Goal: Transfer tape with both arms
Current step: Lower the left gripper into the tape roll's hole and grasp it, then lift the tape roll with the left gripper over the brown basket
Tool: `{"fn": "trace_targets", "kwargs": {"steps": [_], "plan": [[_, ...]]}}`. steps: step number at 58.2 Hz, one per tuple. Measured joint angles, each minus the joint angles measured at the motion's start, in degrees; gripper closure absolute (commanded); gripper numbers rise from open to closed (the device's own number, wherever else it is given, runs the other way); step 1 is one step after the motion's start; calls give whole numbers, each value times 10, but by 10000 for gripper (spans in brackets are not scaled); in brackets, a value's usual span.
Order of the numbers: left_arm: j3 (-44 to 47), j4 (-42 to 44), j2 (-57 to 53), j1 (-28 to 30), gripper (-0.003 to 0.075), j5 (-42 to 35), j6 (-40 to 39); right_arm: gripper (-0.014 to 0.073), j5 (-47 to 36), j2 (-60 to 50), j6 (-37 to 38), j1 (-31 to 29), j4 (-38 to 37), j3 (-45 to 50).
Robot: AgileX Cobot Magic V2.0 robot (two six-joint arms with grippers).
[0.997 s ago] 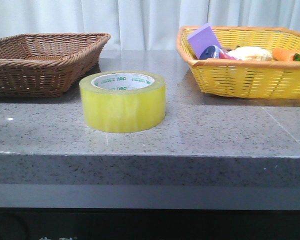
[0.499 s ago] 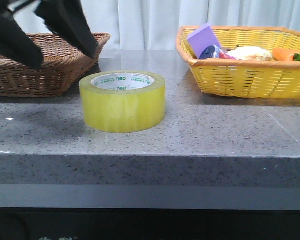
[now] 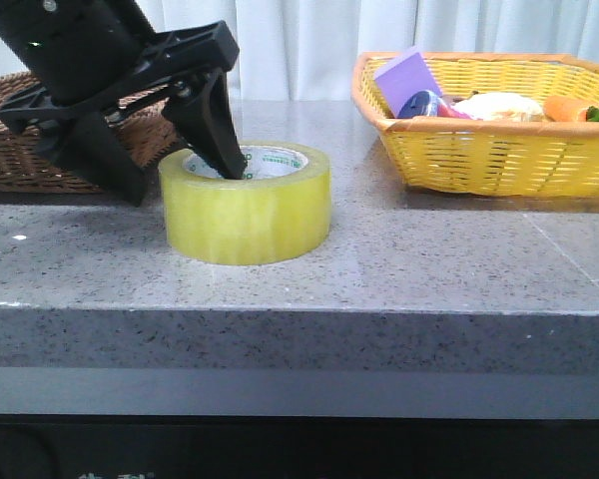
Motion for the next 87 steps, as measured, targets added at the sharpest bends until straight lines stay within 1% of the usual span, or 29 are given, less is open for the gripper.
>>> {"fn": "trace_targets", "kwargs": {"steps": [5,14,19,23,34,40,49,53,59,67,75,87], "plan": [[-1,-1,1,-4,294,-1,0,715,0,0,0,0,0,0],[-2,-1,1,-12,507,-1,0,715,0,0,0,0,0,0],[-2,0,1,-14,596,-2,0,715,0,0,0,0,0,0],[-3,3,1,-17,635,-3,3,715,0,0,0,0,0,0],[-7,7,0,-26,638,-2,3,715,0,0,0,0,0,0],[-15,13,-8,-37,638,10,3,715,0,0,0,0,0,0],[-52,25,-41,-42,638,27,3,715,0,0,0,0,0,0],[-75,38,-60,-33,638,29,3,715,0,0,0,0,0,0],[-111,67,-80,-4,638,30,3,715,0,0,0,0,0,0],[-150,108,-85,61,638,39,3,715,0,0,0,0,0,0],[-163,128,-73,136,638,43,3,715,0,0,0,0,0,0],[-164,140,-30,217,635,44,3,715,0,0,0,0,0,0]]}}
